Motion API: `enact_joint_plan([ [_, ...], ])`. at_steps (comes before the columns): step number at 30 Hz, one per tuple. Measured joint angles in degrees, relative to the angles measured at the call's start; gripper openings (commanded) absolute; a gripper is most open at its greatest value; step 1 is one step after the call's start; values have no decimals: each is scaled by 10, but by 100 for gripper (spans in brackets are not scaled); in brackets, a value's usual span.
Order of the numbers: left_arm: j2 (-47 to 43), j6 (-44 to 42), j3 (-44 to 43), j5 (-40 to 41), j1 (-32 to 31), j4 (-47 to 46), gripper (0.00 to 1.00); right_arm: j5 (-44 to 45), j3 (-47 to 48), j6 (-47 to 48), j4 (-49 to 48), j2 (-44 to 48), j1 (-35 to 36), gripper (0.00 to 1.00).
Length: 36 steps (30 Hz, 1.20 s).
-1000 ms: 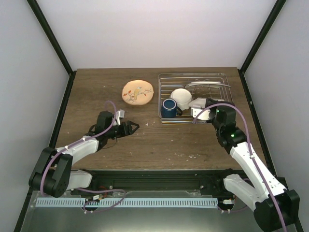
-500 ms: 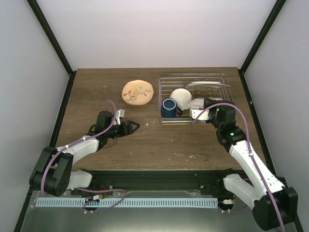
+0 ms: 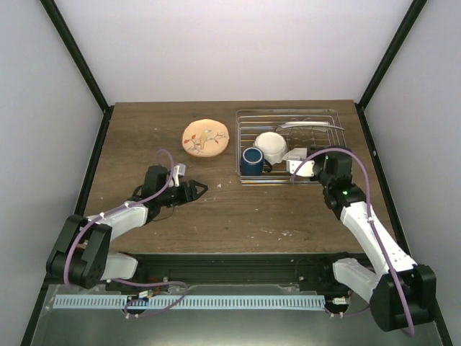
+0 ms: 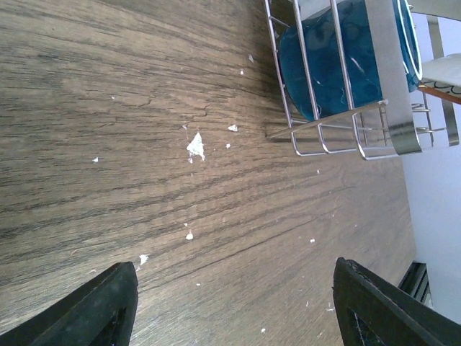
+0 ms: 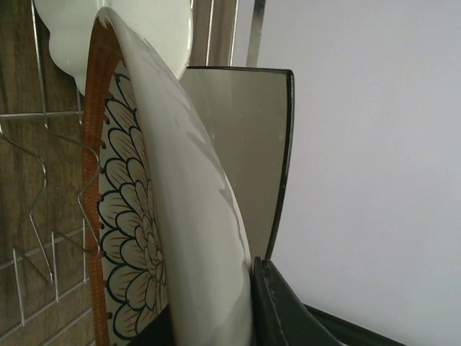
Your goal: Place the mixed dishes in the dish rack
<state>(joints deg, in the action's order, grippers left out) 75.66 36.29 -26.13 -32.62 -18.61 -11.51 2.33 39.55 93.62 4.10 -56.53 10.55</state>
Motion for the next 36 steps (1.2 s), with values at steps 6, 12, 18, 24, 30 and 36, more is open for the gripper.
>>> enact_joint_plan([
  [6, 12, 0, 0, -7, 5, -7, 76, -10, 0, -3, -4, -23, 0, 1],
  [12, 28, -1, 0, -16, 7, -21, 75, -22, -5, -21, -20, -28, -12, 1],
  [18, 35, -4, -2, -24, 7, -22, 75, -33, -31, -35, -53, -41, -34, 1],
  [24, 38, -5, -5, -27, 7, -26, 75, -47, -32, -48, -71, -70, -54, 2],
  [30, 46, -5, -5, -29, 7, -27, 75, -53, -32, -61, -78, -76, -56, 30],
  [36, 54, -5, -5, -31, 7, -28, 75, -52, -33, -79, -95, -75, -58, 56],
])
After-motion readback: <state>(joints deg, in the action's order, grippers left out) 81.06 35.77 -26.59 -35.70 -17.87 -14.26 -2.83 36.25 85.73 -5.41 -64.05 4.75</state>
